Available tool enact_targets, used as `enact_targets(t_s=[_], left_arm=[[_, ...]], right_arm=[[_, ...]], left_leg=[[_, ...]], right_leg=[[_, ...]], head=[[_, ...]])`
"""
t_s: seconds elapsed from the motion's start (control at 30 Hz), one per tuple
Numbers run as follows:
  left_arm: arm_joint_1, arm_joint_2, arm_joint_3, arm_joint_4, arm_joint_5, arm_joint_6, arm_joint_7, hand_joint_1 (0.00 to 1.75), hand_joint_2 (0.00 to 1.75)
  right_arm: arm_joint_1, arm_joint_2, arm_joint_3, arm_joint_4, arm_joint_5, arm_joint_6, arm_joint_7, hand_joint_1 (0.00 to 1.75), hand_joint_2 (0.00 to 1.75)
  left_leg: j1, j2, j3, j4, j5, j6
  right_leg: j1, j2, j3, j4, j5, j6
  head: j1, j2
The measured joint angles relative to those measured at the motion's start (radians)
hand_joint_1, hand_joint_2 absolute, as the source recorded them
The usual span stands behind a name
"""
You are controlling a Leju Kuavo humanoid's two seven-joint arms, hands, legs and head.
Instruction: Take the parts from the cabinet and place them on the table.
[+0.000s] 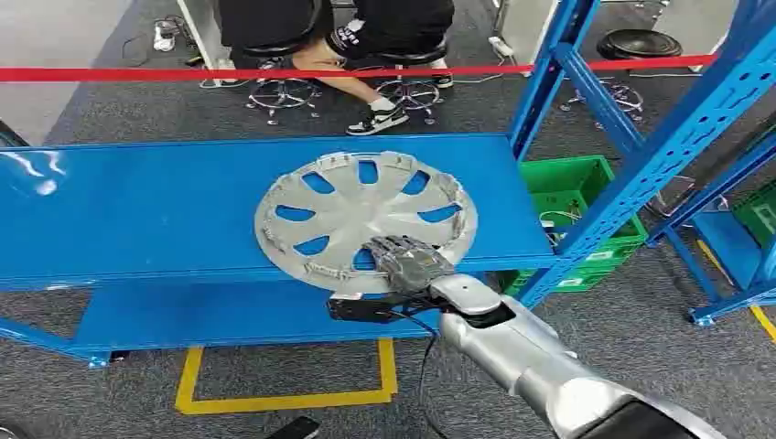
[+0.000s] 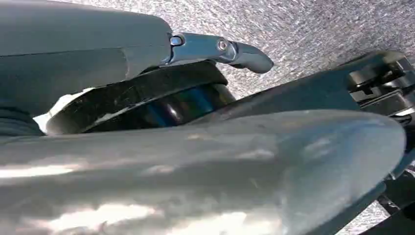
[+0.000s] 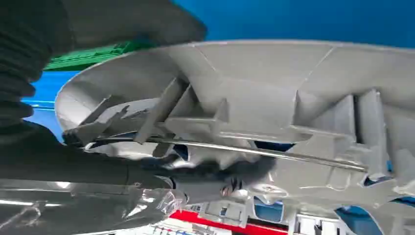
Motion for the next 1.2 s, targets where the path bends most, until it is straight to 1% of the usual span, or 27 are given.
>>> enact_targets(t_s=[0.37,0.4,0.43,0.47,0.53,0.7,0.87,0.93,0.97,1.0,1.03,1.1,1.17,1.2], left_arm=[[0.0,0.0,0.0,0.0,0.0,0.0,0.0,0.0,0.0],[0.0,0.0,0.0,0.0,0.0,0.0,0.0,0.0,0.0],[0.0,0.0,-0.001,0.0,0.002,0.001,0.0,0.0,0.0],[0.0,0.0,-0.002,0.0,0.002,0.001,0.0,0.0,0.0],[0.0,0.0,-0.002,0.0,0.003,0.001,0.0,0.0,0.0],[0.0,0.0,-0.002,0.0,0.005,0.0,0.0,0.0,0.0],[0.002,0.0,-0.002,0.0,0.009,0.001,-0.014,0.0,0.0],[0.002,-0.002,-0.002,0.0,0.01,0.002,-0.023,0.0,0.0],[0.003,-0.003,-0.002,0.0,0.015,0.002,-0.029,0.0,1.75],[0.004,-0.003,-0.002,0.0,0.019,0.002,-0.034,0.0,1.75],[0.005,-0.003,-0.002,0.0,0.026,0.002,-0.041,0.0,1.75],[0.007,-0.003,-0.002,0.0,0.028,0.012,-0.048,0.0,1.75],[0.007,-0.004,-0.002,0.0,0.028,0.026,-0.048,0.0,1.75],[0.007,-0.005,-0.002,0.0,0.028,0.033,-0.048,0.0,1.75]], right_arm=[[0.0,0.001,0.006,0.001,-0.003,-0.014,-0.001,1.75,1.75],[0.002,0.001,0.008,0.001,-0.004,-0.044,0.0,1.75,1.75],[0.003,0.001,0.01,-0.009,-0.002,-0.095,0.019,1.75,1.75],[0.004,0.0,0.009,-0.019,0.001,-0.113,0.026,1.75,1.75],[0.007,0.0,0.004,-0.033,0.008,-0.131,0.031,1.75,1.75],[0.011,0.0,-0.001,-0.056,0.013,-0.149,0.034,1.75,1.75],[0.037,-0.006,-0.034,-0.104,0.03,-0.217,0.044,1.75,1.75],[0.052,-0.011,-0.051,-0.135,0.048,-0.248,0.06,1.75,1.75],[0.062,-0.016,-0.063,-0.162,0.064,-0.275,0.074,1.75,1.75],[0.073,-0.018,-0.073,-0.185,0.074,-0.296,0.083,1.75,1.75],[0.086,-0.023,-0.092,-0.233,0.091,-0.33,0.097,1.75,1.75],[0.113,-0.032,-0.133,-0.337,0.116,-0.378,0.109,1.75,1.75],[0.144,-0.043,-0.176,-0.464,0.134,-0.404,0.11,1.75,1.75],[0.156,-0.047,-0.187,-0.504,0.14,-0.412,0.108,1.75,1.75]], left_leg=[[0.0,0.0,0.002,0.0,0.001,0.0],[0.001,0.0,0.004,0.0,0.001,-0.001],[0.001,0.0,0.005,-0.002,0.002,-0.002],[0.001,0.0,0.006,-0.002,0.002,-0.002],[0.001,0.0,0.007,-0.002,0.002,-0.003],[0.001,0.0,0.007,-0.002,0.002,-0.003],[0.001,0.0,0.007,-0.002,0.002,-0.003],[0.001,0.0,0.007,-0.002,0.002,-0.003],[0.001,0.0,0.007,-0.002,0.002,-0.003],[0.001,0.0,0.007,-0.002,0.002,-0.003],[0.001,0.0,0.007,-0.002,0.002,-0.003],[0.001,0.0,0.007,-0.002,0.002,-0.003],[0.001,0.0,0.006,-0.002,0.002,-0.003],[0.001,0.0,0.006,-0.002,0.002,-0.003]], right_leg=[[0.0,0.0,0.0,0.001,0.0,0.0],[0.001,0.0,0.001,0.003,0.0,0.0],[0.001,0.0,0.002,0.003,0.0,0.0],[0.001,0.001,0.002,0.003,0.0,0.0],[0.001,0.0,0.003,0.003,0.0,0.0],[0.001,0.0,0.004,0.003,0.0,0.0],[0.001,0.0,0.004,0.003,0.0,0.0],[0.001,0.0,0.004,0.003,0.0,0.0],[0.001,0.0,0.004,0.003,0.0,0.0],[0.001,0.0,0.004,0.003,0.0,0.0],[0.001,0.0,0.003,0.003,0.0,0.0],[0.001,0.0,0.003,0.003,0.0,0.0],[0.001,0.0,0.003,0.003,0.0,-0.001],[0.001,0.0,0.003,0.003,0.0,-0.001]], head=[[0.0,0.0],[0.0,0.0],[0.0,0.0],[0.0,0.0],[0.0,0.0],[0.0,0.0],[0.0,0.0],[0.0,0.0],[0.0,0.0],[0.0,0.0],[0.0,0.0],[0.0,0.0],[0.0,0.0],[0.0,0.0]])
